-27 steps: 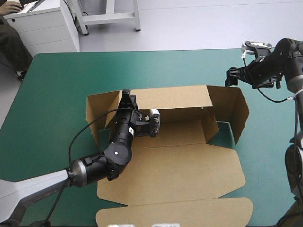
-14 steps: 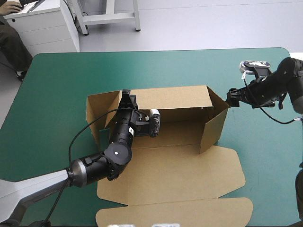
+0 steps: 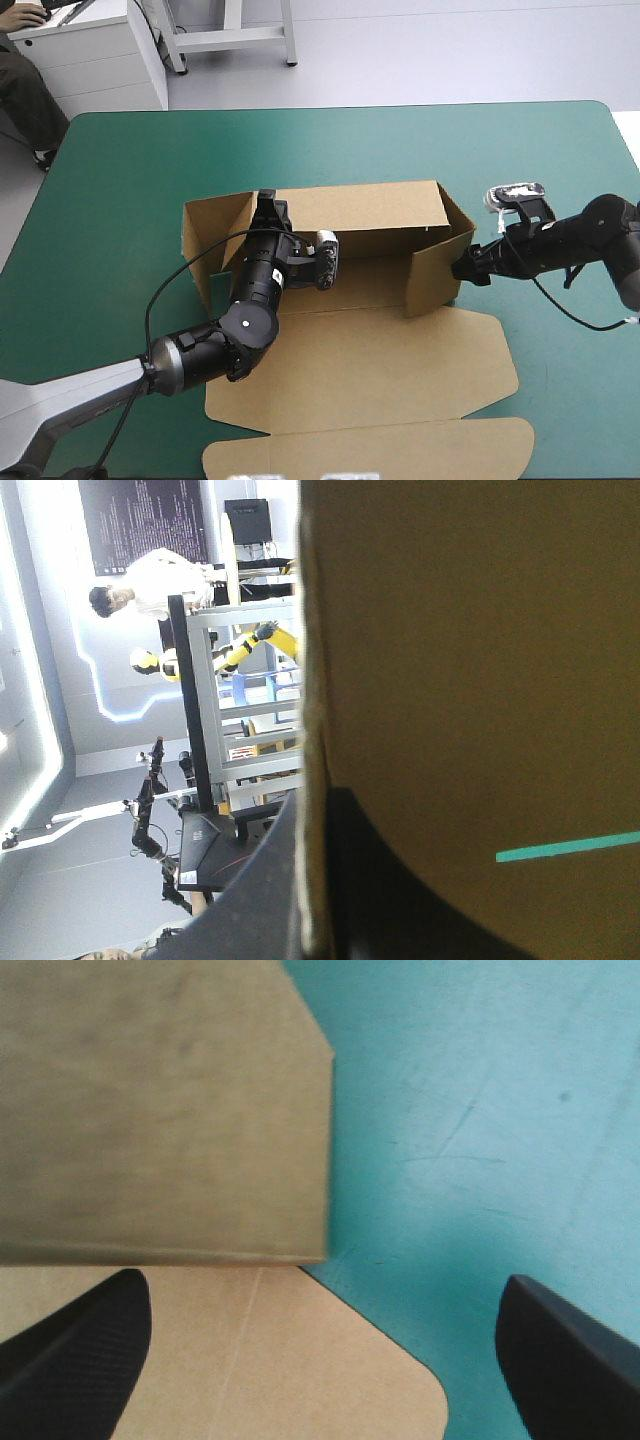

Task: Fold the box

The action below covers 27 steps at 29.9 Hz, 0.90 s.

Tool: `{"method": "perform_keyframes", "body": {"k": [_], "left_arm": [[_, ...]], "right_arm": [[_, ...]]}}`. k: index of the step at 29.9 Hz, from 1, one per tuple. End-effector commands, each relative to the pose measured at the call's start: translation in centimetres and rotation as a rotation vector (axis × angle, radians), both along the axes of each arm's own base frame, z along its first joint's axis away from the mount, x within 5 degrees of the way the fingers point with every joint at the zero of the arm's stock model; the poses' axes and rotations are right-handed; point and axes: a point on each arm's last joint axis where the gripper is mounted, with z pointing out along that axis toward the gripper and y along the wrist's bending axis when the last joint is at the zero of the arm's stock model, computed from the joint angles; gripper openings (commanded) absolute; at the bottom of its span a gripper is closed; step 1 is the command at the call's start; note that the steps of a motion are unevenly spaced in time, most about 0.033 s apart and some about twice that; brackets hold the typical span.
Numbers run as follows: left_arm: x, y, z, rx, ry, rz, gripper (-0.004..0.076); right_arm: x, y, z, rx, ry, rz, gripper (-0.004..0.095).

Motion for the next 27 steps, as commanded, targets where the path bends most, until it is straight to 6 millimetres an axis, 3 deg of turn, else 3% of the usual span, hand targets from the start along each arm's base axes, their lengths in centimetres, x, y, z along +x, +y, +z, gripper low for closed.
{"method": "perform_keyframes", "body": {"k": [1, 16, 27], "left_arm": [[-0.2, 0.2, 2.1, -0.034, -0.071, -0.008, -0.0010], [-0.2, 0.1, 2.1, -0.034, -0.069, -0.012, -0.0010], [-0.2, 0.2, 2.1, -0.034, -0.069, -0.010, -0.0010]], "right_arm": [[-0.4, 0.6, 1.4, 0.045, -0.127, 0.075, 0.0845], [-0.4, 1.3, 1.3, 0.091, -0.208, 0.163, 0.0846], [-1.8, 1.5, -0.6, 0.156, -0.287, 0.084, 0.0832]]}}
